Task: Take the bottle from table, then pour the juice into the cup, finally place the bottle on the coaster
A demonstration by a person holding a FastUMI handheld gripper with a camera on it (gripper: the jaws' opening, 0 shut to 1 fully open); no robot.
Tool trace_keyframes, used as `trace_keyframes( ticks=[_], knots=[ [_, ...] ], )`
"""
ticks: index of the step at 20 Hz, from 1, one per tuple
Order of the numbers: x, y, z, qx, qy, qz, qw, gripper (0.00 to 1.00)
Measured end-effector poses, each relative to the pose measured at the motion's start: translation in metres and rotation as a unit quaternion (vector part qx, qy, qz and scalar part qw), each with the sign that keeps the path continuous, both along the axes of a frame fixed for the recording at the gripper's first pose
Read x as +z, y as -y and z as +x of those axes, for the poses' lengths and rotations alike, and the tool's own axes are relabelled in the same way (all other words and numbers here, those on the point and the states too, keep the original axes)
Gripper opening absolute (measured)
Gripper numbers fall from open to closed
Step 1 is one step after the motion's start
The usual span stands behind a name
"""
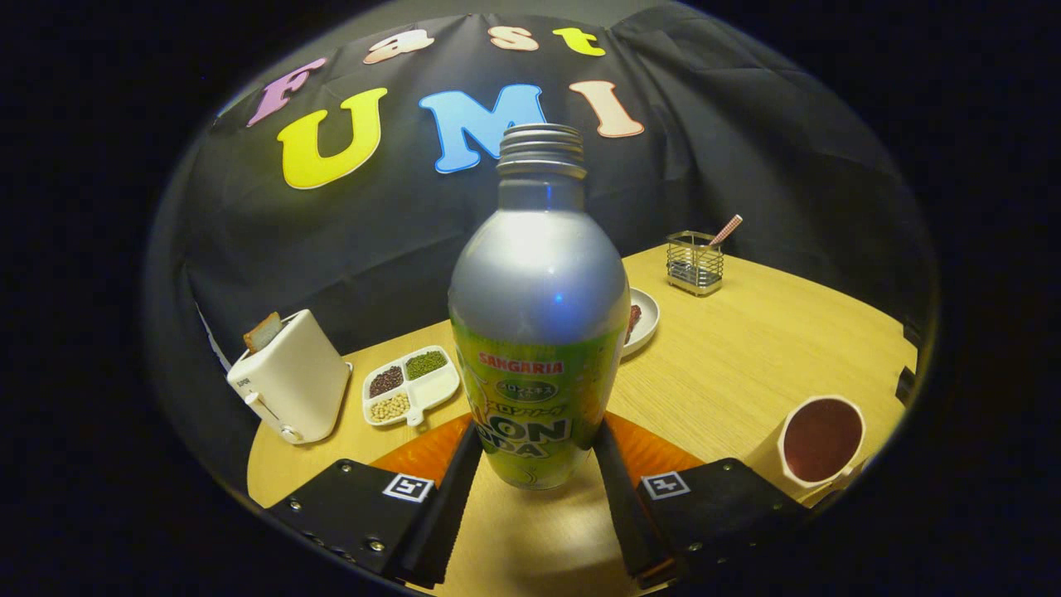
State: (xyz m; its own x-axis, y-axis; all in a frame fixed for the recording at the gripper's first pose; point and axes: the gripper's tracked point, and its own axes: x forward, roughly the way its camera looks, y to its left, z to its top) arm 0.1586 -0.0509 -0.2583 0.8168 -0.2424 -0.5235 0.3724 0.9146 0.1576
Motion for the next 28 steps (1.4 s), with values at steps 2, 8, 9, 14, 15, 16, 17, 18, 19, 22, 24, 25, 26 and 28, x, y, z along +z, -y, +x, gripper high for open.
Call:
trace_keyframes(
  ticks=[2,8,9,14,15,16,17,18,19,22,24,25,26,28],
  knots=[
    [-0.008,0.004,0.007,0.002,-0.003,-0.012,1.0,0.76],
    [-0.035,0.006,0.024,0.026,-0.03,-0.055,0.998,0.76],
    [-0.038,0.004,0.028,0.035,-0.033,-0.058,0.997,0.76],
    [-0.049,0.003,0.04,0.048,-0.036,-0.068,0.996,0.77],
    [-0.052,0.004,0.041,0.049,-0.038,-0.069,0.996,0.77],
    [-0.055,0.002,0.041,0.052,-0.04,-0.068,0.996,0.77],
    [-0.058,0.002,0.041,0.055,-0.042,-0.068,0.995,0.77],
    [-0.058,0.001,0.041,0.059,-0.044,-0.067,0.995,0.78],
    [-0.06,0.0,0.04,0.062,-0.046,-0.068,0.995,0.78],
    [-0.061,-0.001,0.041,0.065,-0.046,-0.07,0.994,0.8],
    [-0.064,-0.001,0.038,0.065,-0.051,-0.07,0.994,0.81],
    [-0.063,0.0,0.036,0.067,-0.053,-0.074,0.994,0.85],
    [-0.061,0.001,0.034,0.068,-0.054,-0.078,0.993,0.98],
    [-0.05,-0.001,0.029,0.072,-0.047,-0.081,0.993,0.99]
  ],
)
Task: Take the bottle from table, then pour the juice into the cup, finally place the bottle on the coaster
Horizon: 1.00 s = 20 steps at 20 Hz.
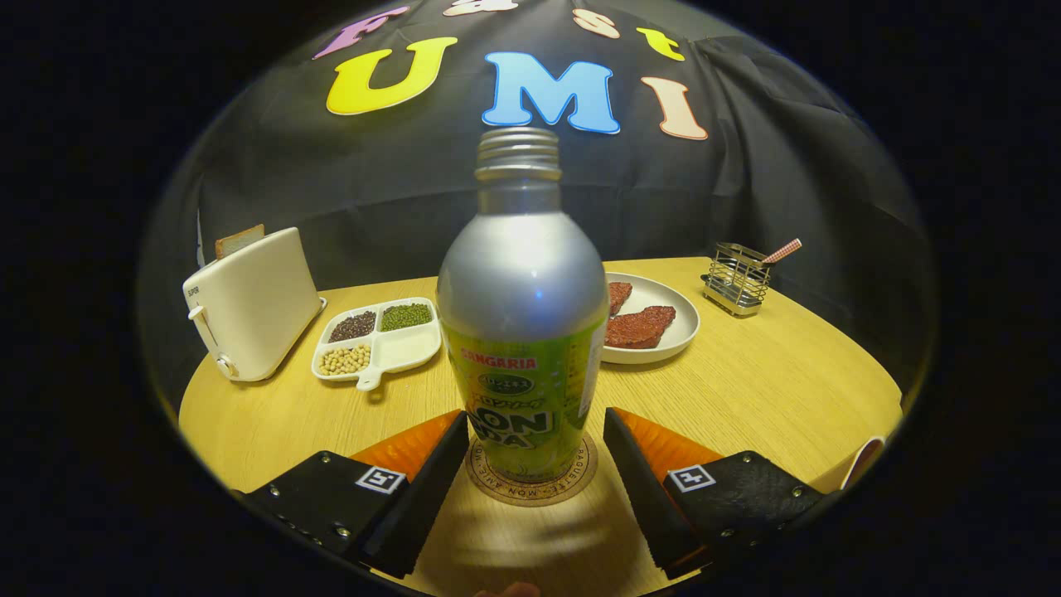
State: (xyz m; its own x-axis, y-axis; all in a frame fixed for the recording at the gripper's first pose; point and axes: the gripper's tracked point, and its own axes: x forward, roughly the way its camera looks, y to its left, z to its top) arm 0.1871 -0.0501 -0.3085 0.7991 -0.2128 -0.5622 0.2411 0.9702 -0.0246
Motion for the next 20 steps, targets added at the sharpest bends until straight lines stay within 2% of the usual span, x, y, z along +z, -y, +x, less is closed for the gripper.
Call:
trace_keyframes(
  ticks=[3,9,20],
  knots=[
    [0.024,-0.009,-0.011,0.021,0.019,0.009,1.0,0.99],
    [0.105,-0.01,-0.04,0.029,0.099,0.036,0.994,0.99],
    [0.234,-0.008,-0.082,0.077,0.198,0.025,0.977,0.99]
  ],
)
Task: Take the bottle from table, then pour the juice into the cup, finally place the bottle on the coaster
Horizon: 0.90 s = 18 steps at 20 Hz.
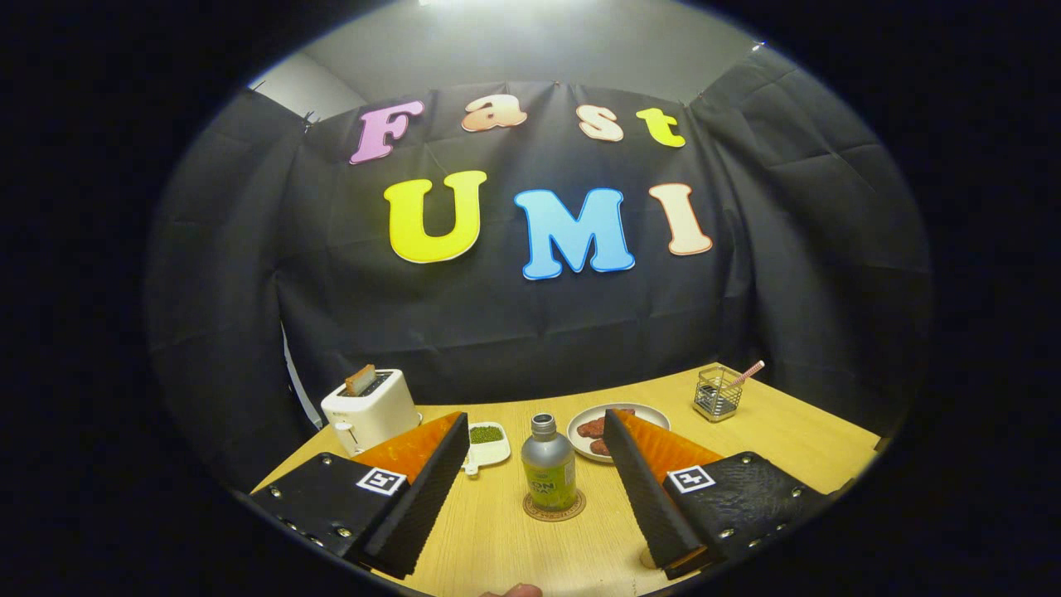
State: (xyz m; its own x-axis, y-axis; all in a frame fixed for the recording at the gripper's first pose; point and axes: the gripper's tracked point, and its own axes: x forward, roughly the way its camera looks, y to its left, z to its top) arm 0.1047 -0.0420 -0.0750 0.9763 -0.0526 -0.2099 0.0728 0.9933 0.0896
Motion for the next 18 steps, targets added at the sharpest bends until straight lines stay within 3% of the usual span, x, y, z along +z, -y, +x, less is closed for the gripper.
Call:
trace_keyframes(
  ticks=[8,18],
  knots=[
    [0.052,0.004,-0.04,0.016,0.047,-0.012,0.999,0.99],
    [0.06,-0.002,-0.066,0.028,0.054,-0.015,0.998,0.99]
  ],
)
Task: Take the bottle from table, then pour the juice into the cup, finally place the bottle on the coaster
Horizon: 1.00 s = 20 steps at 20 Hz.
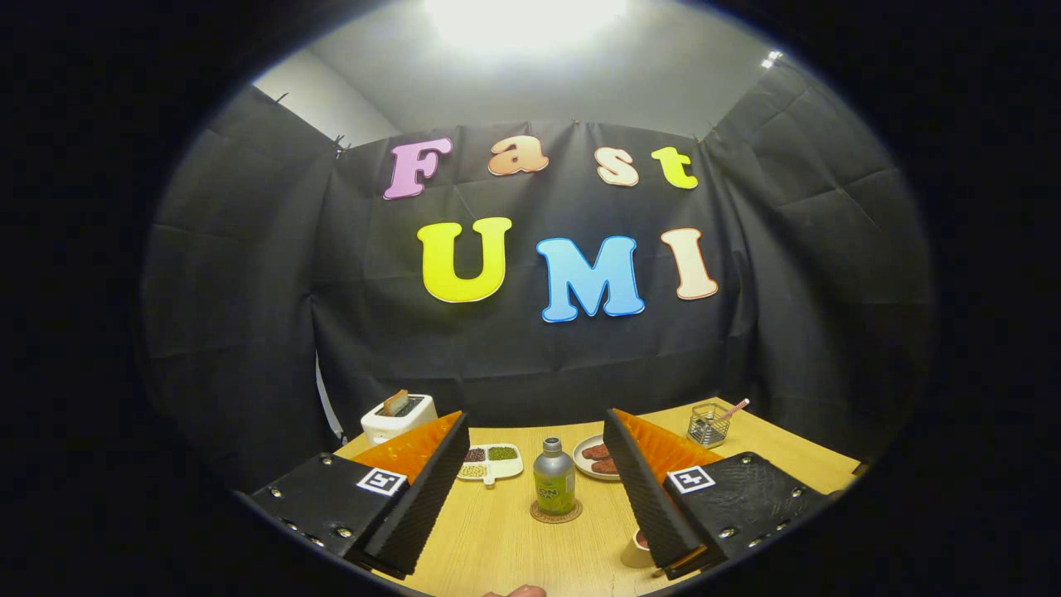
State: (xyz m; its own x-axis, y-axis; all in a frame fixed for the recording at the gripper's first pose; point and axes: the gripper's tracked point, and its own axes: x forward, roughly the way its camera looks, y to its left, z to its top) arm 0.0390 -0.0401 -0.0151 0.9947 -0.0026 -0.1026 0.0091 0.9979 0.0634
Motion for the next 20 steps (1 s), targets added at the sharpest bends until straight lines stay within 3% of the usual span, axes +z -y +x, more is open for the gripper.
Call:
trace_keyframes(
  ticks=[20],
  knots=[
    [-0.004,-0.022,-0.003,0.018,0.004,0.0,1.0,0.99]
  ],
)
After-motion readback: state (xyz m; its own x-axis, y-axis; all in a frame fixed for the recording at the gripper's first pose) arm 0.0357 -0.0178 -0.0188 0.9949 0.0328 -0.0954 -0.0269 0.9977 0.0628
